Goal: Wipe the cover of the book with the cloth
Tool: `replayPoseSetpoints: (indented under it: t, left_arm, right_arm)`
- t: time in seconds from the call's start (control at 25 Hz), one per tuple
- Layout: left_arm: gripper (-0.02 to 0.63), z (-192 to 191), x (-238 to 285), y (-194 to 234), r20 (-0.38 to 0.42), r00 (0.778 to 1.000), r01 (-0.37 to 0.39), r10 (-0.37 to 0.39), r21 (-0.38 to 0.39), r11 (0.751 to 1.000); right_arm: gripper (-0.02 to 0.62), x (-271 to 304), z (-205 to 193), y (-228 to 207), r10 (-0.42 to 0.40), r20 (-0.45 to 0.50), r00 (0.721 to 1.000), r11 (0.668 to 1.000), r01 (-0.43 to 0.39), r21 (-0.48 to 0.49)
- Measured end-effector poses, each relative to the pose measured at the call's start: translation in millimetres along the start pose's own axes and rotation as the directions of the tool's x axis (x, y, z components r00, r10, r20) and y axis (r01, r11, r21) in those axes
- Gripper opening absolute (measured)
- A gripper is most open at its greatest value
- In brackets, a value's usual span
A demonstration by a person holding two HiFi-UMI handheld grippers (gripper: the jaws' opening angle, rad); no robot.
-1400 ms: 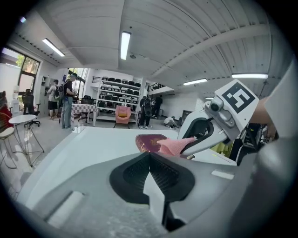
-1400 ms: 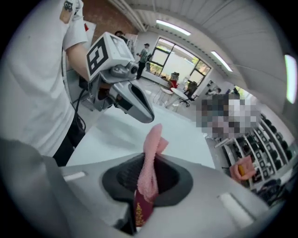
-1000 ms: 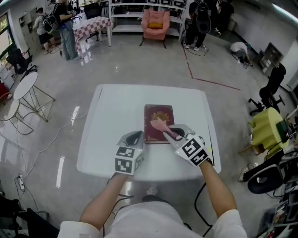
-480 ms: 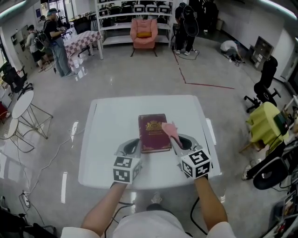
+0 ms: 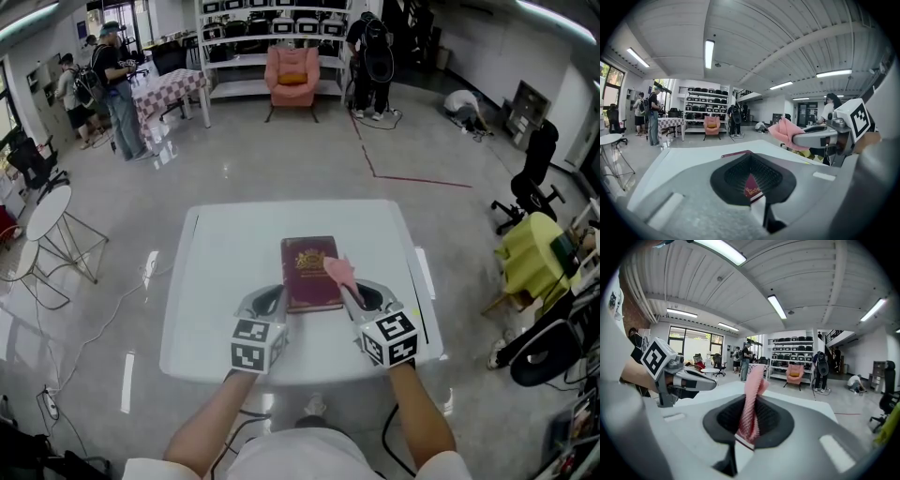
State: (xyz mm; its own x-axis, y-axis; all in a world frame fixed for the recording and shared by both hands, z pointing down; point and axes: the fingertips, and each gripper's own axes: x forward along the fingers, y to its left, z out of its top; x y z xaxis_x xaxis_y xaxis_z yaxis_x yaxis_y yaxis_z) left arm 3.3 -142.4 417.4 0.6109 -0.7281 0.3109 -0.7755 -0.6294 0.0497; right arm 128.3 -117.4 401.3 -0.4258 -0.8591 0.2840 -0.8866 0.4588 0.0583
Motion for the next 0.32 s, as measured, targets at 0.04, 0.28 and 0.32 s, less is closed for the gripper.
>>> replayPoseSetpoints:
  t: [0.04, 0.28, 0.32]
  left_arm:
    - [0.006, 0.1, -0.1, -0.7, 0.001, 1.0, 0.002, -0.002, 0.001, 1.0]
    - [0.006, 7.2, 1.6, -6.1, 0.002, 1.0, 0.014, -0.014, 0.008, 1.0]
    - [0.006, 9.0, 2.0, -7.1, 0.002, 1.0, 0.015, -0.015, 0.009, 1.0]
  right_arm:
    - [0.04, -0.4, 0.3, 0.7, 0.0, 0.0, 1.0, 1.0, 0.0, -0.003]
    - [0.039, -2.9, 6.0, 1.0, 0.01, 0.001, 1.0, 1.0, -0.01, -0.01]
    - [0.04, -3.5, 6.9, 0.8, 0.011, -0.001, 1.0, 1.0, -0.012, -0.011]
